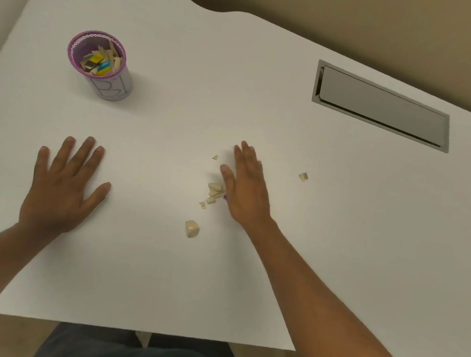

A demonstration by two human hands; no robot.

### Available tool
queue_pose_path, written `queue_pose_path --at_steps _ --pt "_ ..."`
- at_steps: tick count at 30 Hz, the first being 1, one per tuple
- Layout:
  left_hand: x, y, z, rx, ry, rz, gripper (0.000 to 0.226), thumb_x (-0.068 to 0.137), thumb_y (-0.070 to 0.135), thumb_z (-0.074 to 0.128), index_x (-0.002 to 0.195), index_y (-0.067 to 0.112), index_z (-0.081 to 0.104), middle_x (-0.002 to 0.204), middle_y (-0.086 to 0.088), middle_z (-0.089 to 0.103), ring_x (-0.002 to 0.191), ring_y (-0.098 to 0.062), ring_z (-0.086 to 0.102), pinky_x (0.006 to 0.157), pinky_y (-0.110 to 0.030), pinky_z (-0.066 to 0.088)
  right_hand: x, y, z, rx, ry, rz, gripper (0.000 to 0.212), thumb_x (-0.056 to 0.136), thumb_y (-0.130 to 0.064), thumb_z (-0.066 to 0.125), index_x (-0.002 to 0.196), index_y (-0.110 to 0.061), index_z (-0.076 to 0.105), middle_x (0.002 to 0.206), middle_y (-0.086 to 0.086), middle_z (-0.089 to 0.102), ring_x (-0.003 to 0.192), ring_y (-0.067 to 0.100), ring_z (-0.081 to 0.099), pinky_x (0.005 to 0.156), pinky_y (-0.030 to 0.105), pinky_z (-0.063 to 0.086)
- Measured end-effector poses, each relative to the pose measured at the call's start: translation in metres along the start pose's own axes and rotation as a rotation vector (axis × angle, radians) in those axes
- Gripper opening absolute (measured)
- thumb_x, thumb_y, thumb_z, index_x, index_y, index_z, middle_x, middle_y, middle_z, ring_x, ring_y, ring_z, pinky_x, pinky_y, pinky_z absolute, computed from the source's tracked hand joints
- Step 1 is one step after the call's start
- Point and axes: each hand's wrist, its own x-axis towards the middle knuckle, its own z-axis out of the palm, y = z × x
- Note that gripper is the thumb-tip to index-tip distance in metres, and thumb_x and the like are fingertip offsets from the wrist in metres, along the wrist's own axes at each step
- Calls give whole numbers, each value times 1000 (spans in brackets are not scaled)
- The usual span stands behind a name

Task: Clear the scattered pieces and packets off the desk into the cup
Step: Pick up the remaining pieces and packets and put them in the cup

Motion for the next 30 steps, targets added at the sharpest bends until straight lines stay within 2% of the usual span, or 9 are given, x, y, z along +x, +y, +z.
queue_pose_path --at_steps 3,5,10,17,20,22,24,27,30 --pt "0 0 1 7 -22 -4 80 103 59 34 171 17 28 182 -3 18 168 -41 19 132 -46 -8 8 55 -33 31 193 265 55 109 -37 35 160 -15 28 172 4 12 160 27 3 129 51 8" --pt "1 0 0 12 -37 -1 80 104 59 33 172 18 26 183 -3 18 168 -40 18 132 -45 -9 7 89 -47 55 159 359 55 110 -39 32 161 -20 25 172 2 7 160 27 0 128 55 6" --pt "1 2 -3 41 -84 -3 81 104 61 30 172 18 23 183 -4 16 169 -24 4 129 -41 -16 -18 117 -35 45 -2 183 54 111 -40 27 161 -21 25 172 -1 7 160 21 -2 130 50 0" --pt "0 26 -15 109 -93 -45 79 107 59 26 168 9 29 180 -14 22 165 -45 19 124 -45 -27 -72 61 13 95 -59 40 52 109 -41 30 157 -19 35 171 -3 13 160 17 2 130 41 3" --pt "4 58 -15 32 -96 -99 78 106 59 29 166 11 34 179 -13 27 165 -44 21 132 -66 -4 -84 47 17 135 84 77 45 108 -32 43 150 -13 46 165 2 32 158 23 18 129 45 18" --pt "6 76 -12 -21 -140 -93 81 105 61 26 169 10 29 181 -10 22 168 -40 17 129 -73 9 -81 46 10 131 235 53 43 103 -25 56 143 -10 53 152 5 49 146 28 38 120 47 34" --pt "5 83 -7 -44 -166 -116 84 105 62 20 172 10 21 183 -8 15 170 -36 10 130 -72 6 -69 44 0 92 250 57 50 96 -36 63 141 -15 55 139 0 58 134 25 46 111 44 41" --pt "2 81 1 -18 -142 -118 82 107 61 20 172 11 18 183 -7 14 170 -35 9 132 -70 4 -50 36 -3 -91 113 72 69 78 -66 66 134 -26 57 122 -9 63 120 23 50 97 40 41" --pt "1 78 4 -21 -125 -104 80 108 61 22 171 12 19 183 -7 16 170 -35 10 132 -69 4 -48 30 8 -163 98 20 60 71 -65 67 120 -31 61 109 -12 63 107 21 54 89 37 38"
